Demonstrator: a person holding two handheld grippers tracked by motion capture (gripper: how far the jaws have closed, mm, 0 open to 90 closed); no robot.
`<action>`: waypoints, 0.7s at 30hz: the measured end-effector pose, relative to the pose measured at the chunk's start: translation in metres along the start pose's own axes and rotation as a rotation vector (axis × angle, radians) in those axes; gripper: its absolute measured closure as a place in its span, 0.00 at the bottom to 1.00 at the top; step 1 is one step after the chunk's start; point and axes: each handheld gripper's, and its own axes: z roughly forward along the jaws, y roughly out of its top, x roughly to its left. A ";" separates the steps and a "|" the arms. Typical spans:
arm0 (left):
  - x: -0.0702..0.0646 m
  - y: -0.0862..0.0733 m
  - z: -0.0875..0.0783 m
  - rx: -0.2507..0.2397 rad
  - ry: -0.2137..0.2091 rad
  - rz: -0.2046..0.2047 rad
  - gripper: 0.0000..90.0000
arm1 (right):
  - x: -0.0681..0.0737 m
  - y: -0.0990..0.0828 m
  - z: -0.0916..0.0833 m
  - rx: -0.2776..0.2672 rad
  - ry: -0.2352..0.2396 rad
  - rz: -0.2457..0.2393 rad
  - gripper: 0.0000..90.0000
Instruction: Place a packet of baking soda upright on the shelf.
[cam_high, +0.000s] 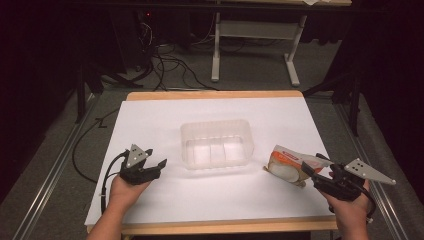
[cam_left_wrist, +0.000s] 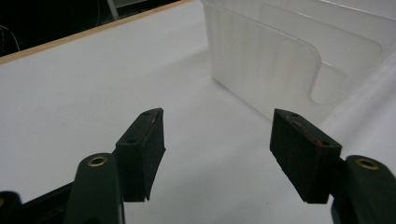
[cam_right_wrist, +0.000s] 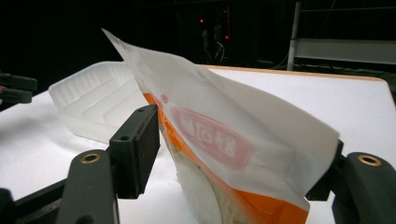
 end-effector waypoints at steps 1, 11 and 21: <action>0.000 0.000 0.001 0.007 0.003 0.006 0.40 | 0.000 0.000 0.001 0.006 0.000 -0.007 0.37; 0.001 0.000 -0.001 -0.004 0.004 0.000 0.40 | 0.010 -0.006 0.015 0.087 -0.013 -0.080 0.52; 0.000 0.000 -0.001 0.003 0.004 0.008 0.40 | -0.003 -0.006 0.006 0.045 -0.053 -0.008 0.63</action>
